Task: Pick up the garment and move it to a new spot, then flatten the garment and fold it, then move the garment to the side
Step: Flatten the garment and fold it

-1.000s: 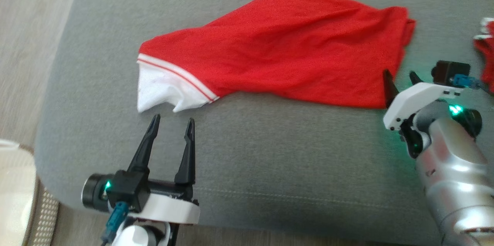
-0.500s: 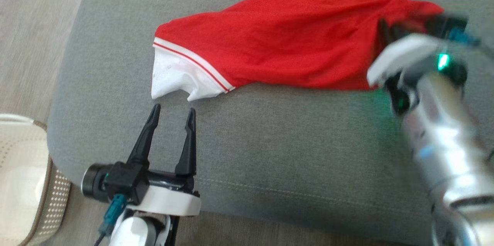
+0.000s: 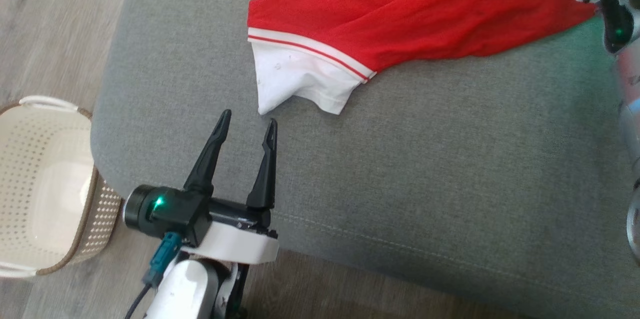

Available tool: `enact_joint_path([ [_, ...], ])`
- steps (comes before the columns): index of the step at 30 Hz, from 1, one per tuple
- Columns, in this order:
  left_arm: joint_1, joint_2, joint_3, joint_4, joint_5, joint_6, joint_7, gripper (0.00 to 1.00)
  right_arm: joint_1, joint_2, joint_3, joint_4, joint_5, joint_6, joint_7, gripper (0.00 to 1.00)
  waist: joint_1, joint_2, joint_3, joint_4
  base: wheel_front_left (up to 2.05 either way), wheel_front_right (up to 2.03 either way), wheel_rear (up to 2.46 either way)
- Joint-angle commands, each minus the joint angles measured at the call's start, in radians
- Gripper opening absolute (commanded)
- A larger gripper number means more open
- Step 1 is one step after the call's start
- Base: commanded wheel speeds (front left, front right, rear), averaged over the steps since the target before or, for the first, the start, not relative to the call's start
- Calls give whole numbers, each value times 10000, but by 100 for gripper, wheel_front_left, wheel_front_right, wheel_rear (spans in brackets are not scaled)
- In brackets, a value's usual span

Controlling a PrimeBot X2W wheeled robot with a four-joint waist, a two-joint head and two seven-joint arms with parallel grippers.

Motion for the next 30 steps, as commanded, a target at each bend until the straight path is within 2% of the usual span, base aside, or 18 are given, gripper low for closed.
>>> enact_joint_path([
  [1, -263, -10, 309, -241, -22, 62, -78, 100, -289, 167, 19, -225, -91, -4, -129, 100, -3, 0, 64, 60, 0, 0, 0],
  [5, -261, -11, 337, -174, -39, 166, -78, 100, -74, 565, -321, 49, -455, -4, -431, 100, -3, 0, -71, -151, 0, 0, 0],
  [9, -195, -11, 382, -181, 71, 182, -78, 100, 630, 979, -474, -196, -462, -4, -584, 100, -3, 0, -355, -520, 0, 0, 0],
  [19, 189, -12, 632, -188, 394, 70, -78, 100, 3749, 1536, -73, -1390, -11, -4, -621, 100, -3, 0, -1001, -1398, 0, 0, 0],
  [24, 231, -12, 498, -184, 427, -31, -78, 100, 4117, 1246, -105, -1705, -50, -4, -599, 100, -3, 0, -995, -1341, 0, 0, 0],
  [30, 69, -12, 209, -209, 355, -78, -78, 100, 3424, 498, -342, -1625, -675, -4, -186, 100, -3, 0, -679, -819, 0, 0, 0],
])
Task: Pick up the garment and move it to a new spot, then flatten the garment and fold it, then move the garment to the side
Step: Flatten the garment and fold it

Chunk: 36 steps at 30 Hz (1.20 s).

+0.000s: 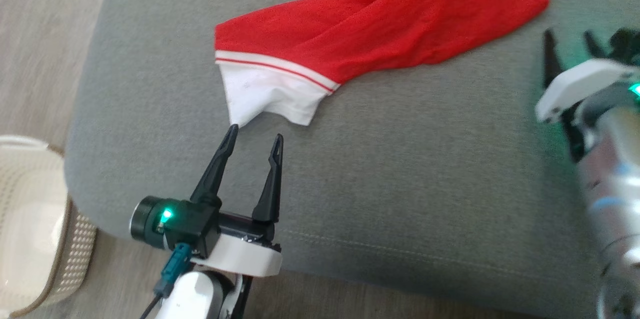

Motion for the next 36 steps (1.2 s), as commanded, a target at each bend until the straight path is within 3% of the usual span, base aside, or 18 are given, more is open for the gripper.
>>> enact_joint_path([
  [1, -297, 5, 199, -350, -31, -13, -76, 100, -634, -176, 151, -136, -335, -4, 163, 100, 0, 0, 223, 324, 0, 0, 0],
  [7, -535, 5, -150, -312, -172, 50, -76, 100, -1799, -562, -298, 711, -418, -4, 811, 100, 0, 0, 634, 954, 0, 0, 0],
  [14, -646, 5, -260, -299, -228, 99, -76, 100, -2255, -639, -481, 1576, -371, -4, 1459, 100, 0, 0, 898, 1161, 0, 0, 0],
  [15, -674, 5, -267, -293, -233, 104, -76, 100, -2294, -596, -504, 1648, -311, -4, 1477, 75, 0, 0, 923, 1167, 0, 0, 0],
  [16, -705, 5, -265, -283, -233, 113, -76, 100, -2319, -555, -515, 1691, -256, -4, 1437, 10, 0, 0, 941, 1154, 0, 0, 0],
  [17, -728, 5, -244, -277, -231, 137, -76, 100, -2333, -457, -457, 1723, -203, -4, 1393, 0, 0, 0, 947, 1107, 0, 0, 0],
  [23, -684, 5, 15, -248, -114, 176, -76, 100, -2105, 341, 97, 1517, 638, -4, 864, 0, 0, 0, 676, 362, 0, 0, 0],
  [28, -507, 5, 231, -263, 100, 149, -76, 100, -1200, 789, 1128, 383, 1914, -4, 694, 0, 0, 0, 194, -550, 0, 0, 0],
  [32, -287, 14, 377, -321, 257, 131, -76, 100, 353, 714, 2127, -1429, 3201, -4, 1370, 0, 0, 0, -154, -1273, 0, 0, 0],
  [36, -91, 66, 533, -395, 360, 103, -76, 100, 2690, -177, 2617, -4272, 4280, -4, 2649, 0, 0, 0, -352, -1858, 0, 0, 0],
])
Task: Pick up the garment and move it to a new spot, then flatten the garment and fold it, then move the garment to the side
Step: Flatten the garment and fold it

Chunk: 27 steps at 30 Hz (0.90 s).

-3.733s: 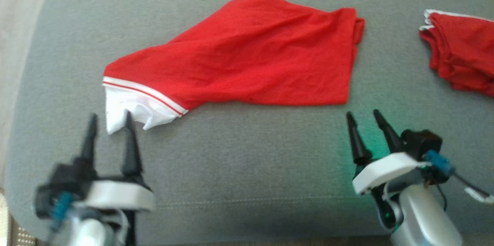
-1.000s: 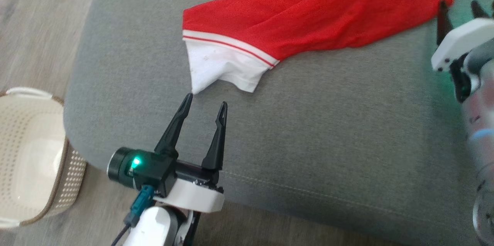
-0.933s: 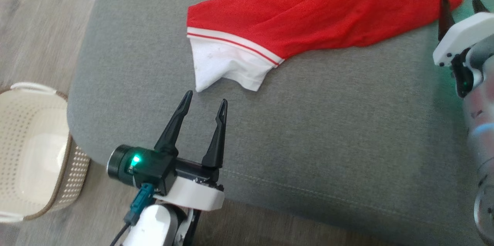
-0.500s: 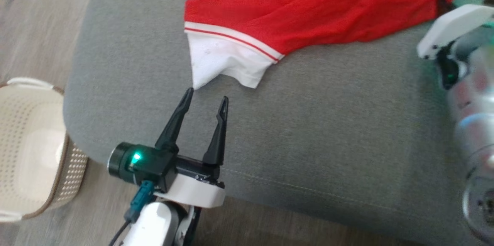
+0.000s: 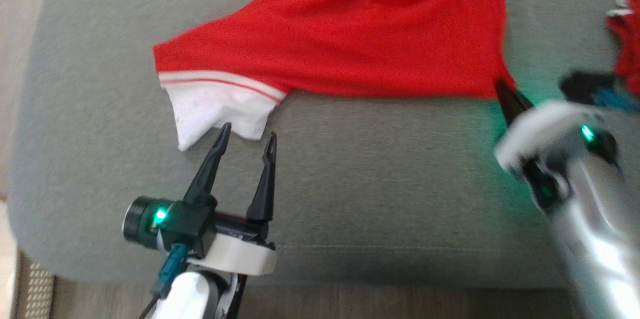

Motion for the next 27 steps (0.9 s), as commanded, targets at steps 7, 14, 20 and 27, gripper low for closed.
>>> enact_joint_path([
  [7, 329, 119, 654, -464, 181, -20, -74, 100, 5780, -1162, -1548, -6486, 683, -4, 3035, 0, 0, 0, -651, -1267, 0, 0, 0],
  [14, 391, 165, 649, -478, 287, -138, -74, 100, 8099, -315, -2774, -9567, -1, -4, 5502, 27, 0, 0, -923, -1494, 0, 0, 0],
  [20, 455, 165, 611, -468, 330, -172, -74, 100, 7691, 162, -3101, -10612, -443, -4, 5969, 100, 0, 0, -1070, -1455, 0, 0, 0],
  [27, 377, 135, 441, -489, 343, -210, -74, 100, 5182, -34, -3255, -10131, -1699, -4, 5775, 100, 0, 0, -980, -1075, 0, 0, 0],
])
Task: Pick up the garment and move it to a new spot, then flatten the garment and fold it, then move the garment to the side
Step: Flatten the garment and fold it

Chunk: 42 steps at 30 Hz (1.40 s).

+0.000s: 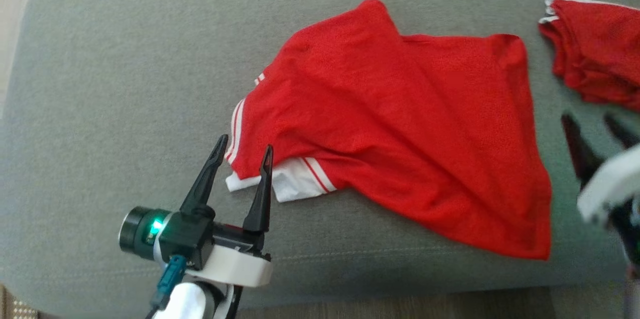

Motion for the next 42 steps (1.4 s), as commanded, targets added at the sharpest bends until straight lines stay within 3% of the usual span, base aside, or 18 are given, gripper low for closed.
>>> enact_joint_path([
  [1, -201, 38, 208, -376, 52, 16, -59, 100, -857, -186, 138, 94, -339, -4, -201, 100, 1, -1, 127, 183, 0, 0, 0],
  [6, -460, -5, 21, -366, -3, -22, -59, 100, -3159, -192, -371, 2915, -1696, -4, -1011, 100, 1, -1, 520, 733, 0, 0, 0],
  [13, -789, -32, -70, -364, -7, -61, -59, 100, -5831, -585, -737, 6600, -2621, -4, -1716, 100, 1, -1, 1205, 1255, 0, 0, 0],
  [24, -1221, -46, -147, -319, 21, -198, -59, 100, -8134, -1098, -1109, 10427, -4119, -4, -2178, 98, 1, -1, 1754, 1803, 0, 0, 0],
  [25, -1229, -49, -157, -317, 13, -194, -59, 100, -8246, -1112, -1150, 10646, -4205, -4, -2247, 90, 1, -1, 1767, 1832, 0, 0, 0],
  [28, -1223, -56, -194, -295, -10, -173, -59, 100, -8511, -1114, -1218, 11274, -4367, -4, -2321, 31, 1, -1, 1776, 1890, 0, 0, 0],
  [29, -1217, -58, -197, -290, -17, -160, -59, 100, -8579, -1099, -1221, 11429, -4402, -4, -2372, 0, 1, -1, 1767, 1892, 0, 0, 0],
  [36, -1166, -69, -169, -235, -48, -43, -59, 100, -9274, -1037, -1124, 12009, -4221, -4, -2913, 0, 1, -1, 1450, 1706, 0, 0, 0],
  [42, -1054, -78, -235, -178, -105, 36, -59, 100, -10593, -539, -1732, 12059, -3103, -4, -3881, 0, 1, -1, 827, 1578, 0, 0, 0],
])
